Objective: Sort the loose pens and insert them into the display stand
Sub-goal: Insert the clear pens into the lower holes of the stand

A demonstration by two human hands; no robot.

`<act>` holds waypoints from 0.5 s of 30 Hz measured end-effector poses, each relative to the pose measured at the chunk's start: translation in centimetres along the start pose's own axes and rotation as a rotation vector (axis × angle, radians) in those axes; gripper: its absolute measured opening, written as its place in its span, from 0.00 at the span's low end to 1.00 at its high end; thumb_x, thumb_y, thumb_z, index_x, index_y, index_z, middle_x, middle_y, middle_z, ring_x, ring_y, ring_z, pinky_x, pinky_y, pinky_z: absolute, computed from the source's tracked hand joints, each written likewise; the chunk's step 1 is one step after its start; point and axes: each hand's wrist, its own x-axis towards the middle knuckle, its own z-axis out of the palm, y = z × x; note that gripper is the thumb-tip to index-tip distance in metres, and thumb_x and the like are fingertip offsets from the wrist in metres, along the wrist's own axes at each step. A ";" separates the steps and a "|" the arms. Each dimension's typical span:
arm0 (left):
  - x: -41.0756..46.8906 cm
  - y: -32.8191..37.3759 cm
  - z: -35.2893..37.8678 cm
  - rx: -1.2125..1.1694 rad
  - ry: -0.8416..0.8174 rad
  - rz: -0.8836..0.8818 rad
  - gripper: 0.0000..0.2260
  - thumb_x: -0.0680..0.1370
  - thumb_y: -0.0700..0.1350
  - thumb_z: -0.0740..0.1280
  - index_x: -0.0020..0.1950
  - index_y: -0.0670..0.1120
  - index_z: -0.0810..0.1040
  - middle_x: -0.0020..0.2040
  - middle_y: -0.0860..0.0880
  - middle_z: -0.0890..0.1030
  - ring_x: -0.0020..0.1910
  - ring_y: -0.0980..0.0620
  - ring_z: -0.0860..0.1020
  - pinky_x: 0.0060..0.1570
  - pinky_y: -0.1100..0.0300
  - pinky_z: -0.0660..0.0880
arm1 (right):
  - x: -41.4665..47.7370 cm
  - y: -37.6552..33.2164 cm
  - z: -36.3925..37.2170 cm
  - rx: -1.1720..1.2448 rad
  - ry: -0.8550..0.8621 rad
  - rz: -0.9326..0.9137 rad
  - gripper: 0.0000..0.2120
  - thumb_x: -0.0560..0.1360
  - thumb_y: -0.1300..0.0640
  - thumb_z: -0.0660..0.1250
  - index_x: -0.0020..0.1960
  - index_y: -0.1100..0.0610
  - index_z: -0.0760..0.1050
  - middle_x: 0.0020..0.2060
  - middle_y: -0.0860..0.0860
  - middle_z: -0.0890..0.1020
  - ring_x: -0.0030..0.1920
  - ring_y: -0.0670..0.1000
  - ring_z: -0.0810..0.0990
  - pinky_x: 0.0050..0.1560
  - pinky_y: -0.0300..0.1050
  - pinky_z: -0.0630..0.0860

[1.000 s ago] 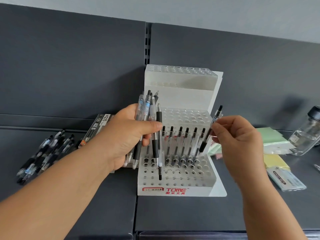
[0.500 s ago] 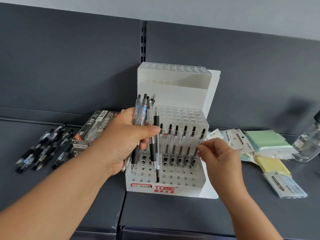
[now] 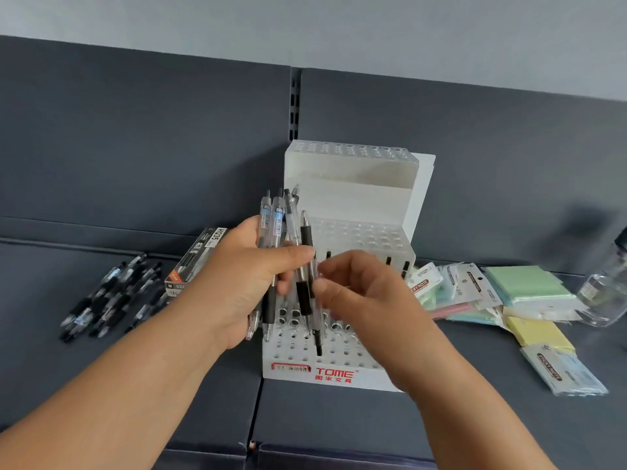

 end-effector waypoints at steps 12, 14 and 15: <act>2.7 0.8 -4.1 -0.252 0.174 -0.047 0.07 0.72 0.35 0.71 0.44 0.44 0.77 0.45 0.41 0.76 0.27 0.56 0.69 0.22 0.66 0.67 | 0.2 0.1 2.8 0.019 0.004 0.064 0.09 0.76 0.64 0.65 0.49 0.52 0.80 0.38 0.49 0.83 0.36 0.44 0.81 0.41 0.37 0.77; 2.8 0.4 -4.5 -0.265 0.192 -0.082 0.07 0.72 0.35 0.71 0.42 0.45 0.76 0.42 0.41 0.75 0.27 0.55 0.68 0.22 0.66 0.66 | 0.2 0.1 2.6 0.122 0.056 0.017 0.13 0.73 0.68 0.68 0.49 0.51 0.80 0.40 0.49 0.83 0.38 0.47 0.82 0.42 0.38 0.78; 2.9 0.2 -4.7 -0.267 0.200 -0.099 0.07 0.72 0.36 0.72 0.41 0.45 0.76 0.39 0.42 0.75 0.27 0.55 0.68 0.22 0.66 0.66 | 0.2 -0.1 2.5 0.199 0.078 -0.010 0.15 0.71 0.70 0.69 0.47 0.51 0.80 0.40 0.50 0.83 0.39 0.49 0.82 0.42 0.38 0.78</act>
